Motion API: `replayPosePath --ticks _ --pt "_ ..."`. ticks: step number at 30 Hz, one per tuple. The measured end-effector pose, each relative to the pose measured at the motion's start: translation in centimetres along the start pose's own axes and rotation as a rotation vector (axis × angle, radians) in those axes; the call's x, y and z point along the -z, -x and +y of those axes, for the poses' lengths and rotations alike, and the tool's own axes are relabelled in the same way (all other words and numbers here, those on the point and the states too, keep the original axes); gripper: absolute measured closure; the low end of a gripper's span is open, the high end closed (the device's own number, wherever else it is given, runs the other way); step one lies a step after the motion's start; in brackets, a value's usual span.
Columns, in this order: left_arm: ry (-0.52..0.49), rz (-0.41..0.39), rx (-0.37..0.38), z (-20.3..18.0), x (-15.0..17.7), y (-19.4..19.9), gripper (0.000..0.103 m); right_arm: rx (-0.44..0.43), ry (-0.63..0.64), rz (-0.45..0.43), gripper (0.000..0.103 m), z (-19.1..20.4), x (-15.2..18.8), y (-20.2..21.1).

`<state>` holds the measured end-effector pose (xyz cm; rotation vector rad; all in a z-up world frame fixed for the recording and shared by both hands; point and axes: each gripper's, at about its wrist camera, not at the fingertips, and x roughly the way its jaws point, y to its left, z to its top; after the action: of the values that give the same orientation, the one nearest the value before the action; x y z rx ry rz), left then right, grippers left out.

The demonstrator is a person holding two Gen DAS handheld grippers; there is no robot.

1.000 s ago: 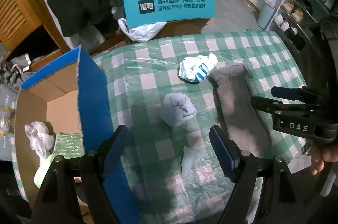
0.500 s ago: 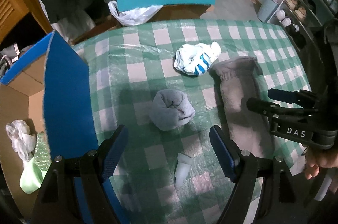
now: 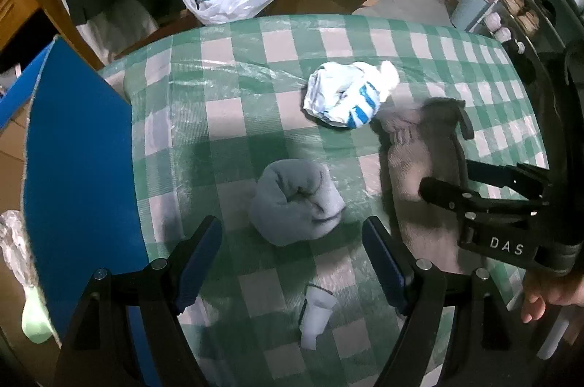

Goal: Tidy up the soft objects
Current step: 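Close the left tool on the grey sock while right grasps the grey mitten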

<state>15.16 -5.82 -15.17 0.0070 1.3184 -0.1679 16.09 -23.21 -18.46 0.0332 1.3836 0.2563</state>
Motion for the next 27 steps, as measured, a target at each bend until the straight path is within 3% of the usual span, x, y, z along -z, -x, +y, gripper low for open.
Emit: replayPosePath --ticks 21,24,27 --pt "0.017 0.052 0.014 0.0 -1.0 -3.9 0.024 0.016 0.014 0.015 0.037 -0.2 0.3 -1.9" --pt "0.002 0.048 0.006 -0.2 -1.0 -4.0 0.04 0.023 0.02 0.009 0.044 0.3 0.4 -2.0" --pt "-0.02 0.05 0.002 -0.6 -1.0 -4.0 0.053 0.023 0.037 0.006 0.059 0.7 0.6 -1.9"
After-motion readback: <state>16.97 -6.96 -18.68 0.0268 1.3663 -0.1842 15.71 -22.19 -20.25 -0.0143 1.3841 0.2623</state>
